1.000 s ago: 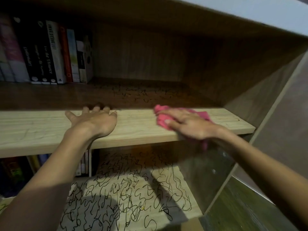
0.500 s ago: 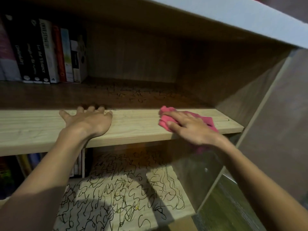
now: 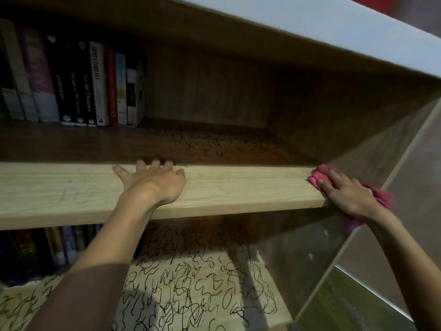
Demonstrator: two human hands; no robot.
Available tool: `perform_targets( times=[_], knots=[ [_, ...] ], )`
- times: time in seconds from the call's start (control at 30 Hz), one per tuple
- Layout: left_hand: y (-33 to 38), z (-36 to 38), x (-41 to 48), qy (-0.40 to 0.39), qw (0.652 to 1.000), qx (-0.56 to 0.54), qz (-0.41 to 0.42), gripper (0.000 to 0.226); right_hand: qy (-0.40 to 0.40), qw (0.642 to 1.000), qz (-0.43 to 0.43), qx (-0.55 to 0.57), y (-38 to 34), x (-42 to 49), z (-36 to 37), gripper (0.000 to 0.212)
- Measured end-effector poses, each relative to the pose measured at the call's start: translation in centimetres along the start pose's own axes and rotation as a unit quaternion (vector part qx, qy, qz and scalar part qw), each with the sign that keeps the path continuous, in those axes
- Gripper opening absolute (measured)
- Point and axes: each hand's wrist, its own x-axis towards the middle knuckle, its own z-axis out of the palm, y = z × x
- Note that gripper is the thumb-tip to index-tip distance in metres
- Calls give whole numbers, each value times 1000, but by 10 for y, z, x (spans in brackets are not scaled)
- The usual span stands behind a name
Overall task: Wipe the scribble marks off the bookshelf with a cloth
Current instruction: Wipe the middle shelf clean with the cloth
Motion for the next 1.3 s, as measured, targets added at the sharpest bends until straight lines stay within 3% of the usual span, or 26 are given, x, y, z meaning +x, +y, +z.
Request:
perform_targets(
  times=[0.13,0.23,0.33,0.4,0.47,0.53,0.63,0.7,0.77,0.83,0.97,1.07,1.13,1.23,1.3],
  knots=[
    [2,0,5,-5,1000,-9,0,54,-28,999,32,-13,-30,34,-2,57],
    [0,-1,5,-4,1000,-16,22,53,-48,998,4,-38,-102,41,10,55],
    [-13,-7,8,6,998,-39,58,51,-79,984,-159,-26,-194,1,26,56],
    [-34,-11,8,13,996,-55,63,54,-87,950,-300,-24,-233,-49,32,55],
    [-59,-12,5,25,999,-36,23,57,-94,909,-406,-20,-236,-80,34,53],
    [-80,-10,-2,30,999,-25,-34,53,-118,890,-440,11,-214,-73,26,51],
    [-85,-9,-10,37,998,-32,-43,52,-146,938,-308,64,-166,-18,15,49],
    [-83,-9,-8,38,998,-36,-38,51,-104,978,-173,55,-145,16,14,49],
    [-83,-9,-5,38,998,-37,-38,51,-76,992,-91,41,-146,34,18,46],
    [-83,-8,-5,36,998,-35,-38,51,-81,993,-91,3,-174,23,24,50],
    [-83,-7,-6,32,998,-33,-39,51,-79,954,-290,-16,-236,-49,35,53],
    [-83,-7,-10,30,999,-26,-38,52,-98,918,-383,-7,-229,-67,27,50],
    [-85,-7,-10,27,999,-27,-36,52,-137,921,-365,3,-215,-43,20,50],
    [-84,-8,-9,19,999,-26,-34,52,-149,969,-195,39,-197,18,16,53],
    [-84,-7,-5,20,999,-24,-32,52,-105,984,-124,73,-204,57,25,54]
  ],
)
